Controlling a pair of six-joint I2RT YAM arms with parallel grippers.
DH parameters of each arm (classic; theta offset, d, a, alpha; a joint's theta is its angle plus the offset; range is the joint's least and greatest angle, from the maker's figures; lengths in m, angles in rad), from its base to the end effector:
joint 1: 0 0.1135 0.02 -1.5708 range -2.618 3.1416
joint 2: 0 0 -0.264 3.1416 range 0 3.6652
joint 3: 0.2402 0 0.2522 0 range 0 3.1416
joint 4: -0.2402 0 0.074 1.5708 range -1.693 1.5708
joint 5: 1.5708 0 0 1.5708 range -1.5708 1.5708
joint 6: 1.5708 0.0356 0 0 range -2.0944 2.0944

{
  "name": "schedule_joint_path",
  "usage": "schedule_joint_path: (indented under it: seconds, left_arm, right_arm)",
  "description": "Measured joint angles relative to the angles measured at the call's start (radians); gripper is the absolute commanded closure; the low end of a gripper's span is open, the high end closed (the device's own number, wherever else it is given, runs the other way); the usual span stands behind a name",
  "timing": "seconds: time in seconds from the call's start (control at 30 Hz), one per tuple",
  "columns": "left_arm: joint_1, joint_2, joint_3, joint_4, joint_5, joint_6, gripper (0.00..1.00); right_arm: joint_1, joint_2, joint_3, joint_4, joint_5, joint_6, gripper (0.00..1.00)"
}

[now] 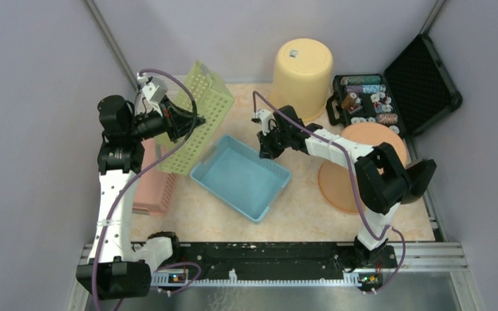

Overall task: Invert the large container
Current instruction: Adjust the container at the center of the board.

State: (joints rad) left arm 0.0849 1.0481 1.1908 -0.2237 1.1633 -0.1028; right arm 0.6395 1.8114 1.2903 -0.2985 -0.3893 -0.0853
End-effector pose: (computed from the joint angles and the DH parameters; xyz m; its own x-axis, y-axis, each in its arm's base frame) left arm 0.2120 -0.0148 0.4293 -0.1703 -0.0553 -0.9838 0.8653 0.4693 -0.1762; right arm 0.3115 0.2485 0.2218 -0.5196 -0.4847 -0.7037 -0.8072 0.5485 0.2182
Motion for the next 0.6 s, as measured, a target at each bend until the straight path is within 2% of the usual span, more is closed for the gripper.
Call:
schedule_joint_path:
  seconds: [0.27, 0.43, 0.6]
  left_arm:
    - [0.008, 0.0, -0.007, 0.007, 0.0, -0.005, 1.0]
    - [0.013, 0.0, -0.008, 0.015, 0.0, -0.013, 1.0]
    - [0.018, 0.002, -0.008, 0.023, 0.0, -0.026, 1.0]
  right_arm:
    - [0.0, -0.046, -0.069, 0.093, 0.128, 0.189, 1.0]
    - [0.0, -0.126, -0.17, 0.159, 0.209, 0.378, 1.0]
    - [0.003, -0.189, -0.255, 0.256, 0.227, 0.561, 1.0]
